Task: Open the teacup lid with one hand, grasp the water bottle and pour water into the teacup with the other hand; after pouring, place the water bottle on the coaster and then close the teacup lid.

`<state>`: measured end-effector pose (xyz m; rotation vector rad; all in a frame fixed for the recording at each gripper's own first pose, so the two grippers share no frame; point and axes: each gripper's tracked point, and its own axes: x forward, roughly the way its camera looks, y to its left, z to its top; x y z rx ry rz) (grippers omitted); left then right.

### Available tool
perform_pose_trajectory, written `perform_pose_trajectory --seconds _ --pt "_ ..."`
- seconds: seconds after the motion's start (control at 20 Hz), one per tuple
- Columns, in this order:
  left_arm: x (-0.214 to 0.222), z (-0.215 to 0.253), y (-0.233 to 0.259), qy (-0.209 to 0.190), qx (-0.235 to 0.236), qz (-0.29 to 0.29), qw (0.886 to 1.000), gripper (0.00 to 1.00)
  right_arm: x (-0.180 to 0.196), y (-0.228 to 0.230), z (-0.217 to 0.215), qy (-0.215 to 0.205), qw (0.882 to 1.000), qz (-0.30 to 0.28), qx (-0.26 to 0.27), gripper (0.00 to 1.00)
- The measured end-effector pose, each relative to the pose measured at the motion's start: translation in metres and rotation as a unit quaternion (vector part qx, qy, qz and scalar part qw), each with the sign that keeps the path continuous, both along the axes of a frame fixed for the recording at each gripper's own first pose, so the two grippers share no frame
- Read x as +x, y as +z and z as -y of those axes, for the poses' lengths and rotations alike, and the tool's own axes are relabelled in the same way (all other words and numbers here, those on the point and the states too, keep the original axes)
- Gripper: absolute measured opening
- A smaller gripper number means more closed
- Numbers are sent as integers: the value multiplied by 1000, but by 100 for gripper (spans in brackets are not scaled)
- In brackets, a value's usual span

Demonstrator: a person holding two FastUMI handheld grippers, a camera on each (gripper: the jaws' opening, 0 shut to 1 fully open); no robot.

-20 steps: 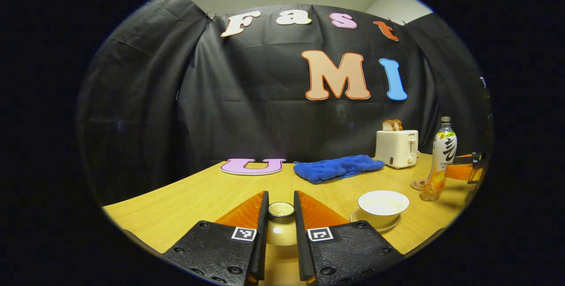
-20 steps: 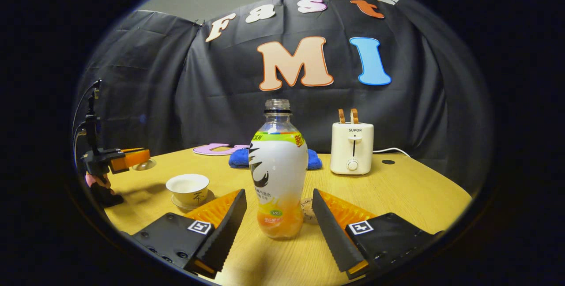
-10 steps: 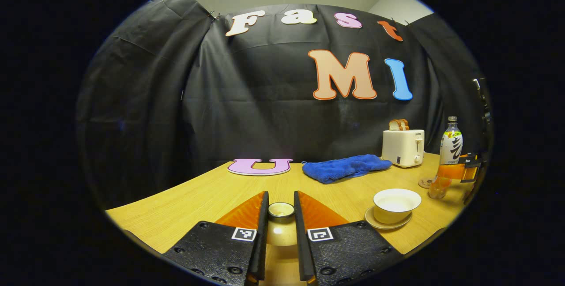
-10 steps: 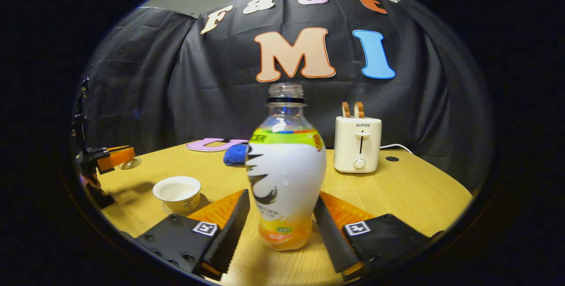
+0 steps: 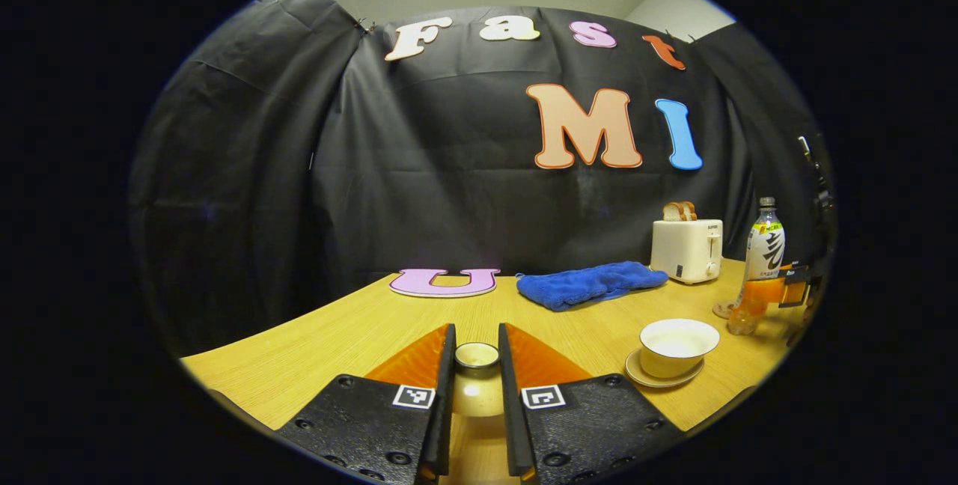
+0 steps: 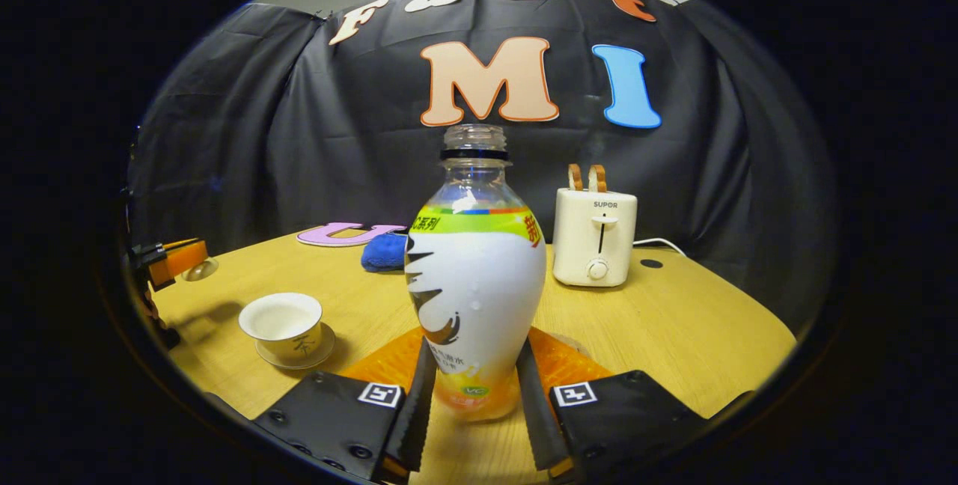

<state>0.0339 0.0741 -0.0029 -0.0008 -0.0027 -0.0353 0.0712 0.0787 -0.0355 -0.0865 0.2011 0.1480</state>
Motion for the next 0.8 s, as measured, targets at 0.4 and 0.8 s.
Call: perform_pose_trajectory --seconds 0.4,0.8 --pt "0 0 0 0 0 -1 1000 27 7 76 -9 -15 968 103 -230 58" --pt "1 0 0 0 0 0 1000 27 7 87 -46 10 852 182 -491 59"
